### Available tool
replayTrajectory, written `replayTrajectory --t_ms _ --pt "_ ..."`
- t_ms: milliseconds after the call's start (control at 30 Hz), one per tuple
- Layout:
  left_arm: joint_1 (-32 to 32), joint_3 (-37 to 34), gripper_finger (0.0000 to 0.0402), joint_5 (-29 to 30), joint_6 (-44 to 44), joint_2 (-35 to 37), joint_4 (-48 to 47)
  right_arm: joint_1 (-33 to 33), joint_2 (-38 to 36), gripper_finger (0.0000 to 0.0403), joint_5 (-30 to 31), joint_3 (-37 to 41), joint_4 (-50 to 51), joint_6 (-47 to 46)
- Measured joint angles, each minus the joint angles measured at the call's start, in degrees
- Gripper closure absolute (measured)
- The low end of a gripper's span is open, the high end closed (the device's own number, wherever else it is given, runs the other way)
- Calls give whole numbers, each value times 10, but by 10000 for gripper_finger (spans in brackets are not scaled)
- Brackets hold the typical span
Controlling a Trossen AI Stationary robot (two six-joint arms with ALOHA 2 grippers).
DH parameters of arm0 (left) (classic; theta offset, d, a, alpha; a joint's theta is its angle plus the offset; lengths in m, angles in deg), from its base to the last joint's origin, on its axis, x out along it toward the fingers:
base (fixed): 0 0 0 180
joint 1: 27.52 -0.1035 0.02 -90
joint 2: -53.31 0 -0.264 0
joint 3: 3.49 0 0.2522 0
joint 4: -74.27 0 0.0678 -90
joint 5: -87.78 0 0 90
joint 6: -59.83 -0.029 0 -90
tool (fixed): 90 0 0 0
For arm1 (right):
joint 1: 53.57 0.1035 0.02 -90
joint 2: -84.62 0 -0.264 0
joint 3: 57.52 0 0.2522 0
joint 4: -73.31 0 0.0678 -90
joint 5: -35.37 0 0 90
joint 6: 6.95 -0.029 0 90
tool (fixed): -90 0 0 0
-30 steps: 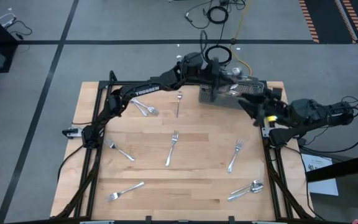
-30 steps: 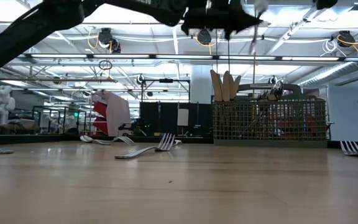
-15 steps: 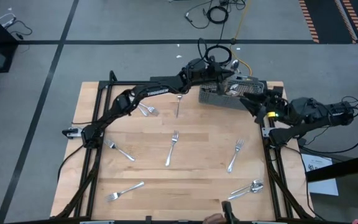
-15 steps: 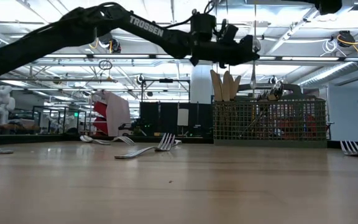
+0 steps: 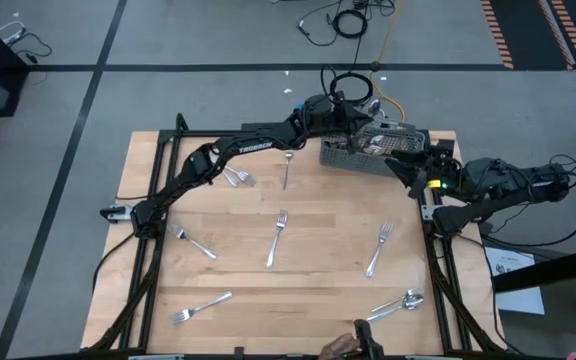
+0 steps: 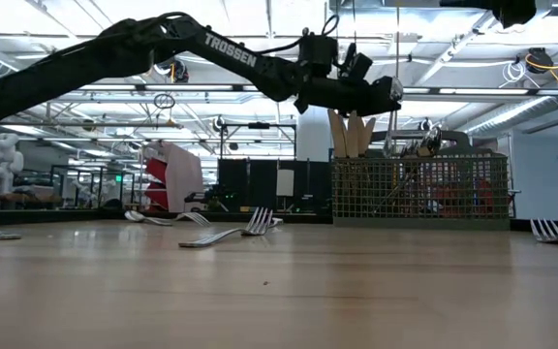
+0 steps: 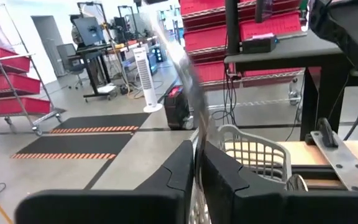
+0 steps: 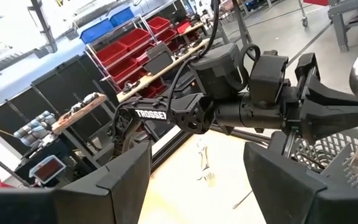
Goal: Sort silverware
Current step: Put the silver spoon into the silverware basket
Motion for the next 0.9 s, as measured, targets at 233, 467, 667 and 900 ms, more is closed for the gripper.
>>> replayTrajectory --t_ms 233,467,667,900 --pt "1 0 351 1 0 0 0 0 0 156 0 0 7 0" --pt "0 0 349 1 0 0 -2 0 0 156 0 0 11 1" --pt "2 0 346 8 0 1 -69 0 0 156 1 0 12 3" --pt "5 0 311 19 1 1 -89 0 0 156 1 0 12 7"
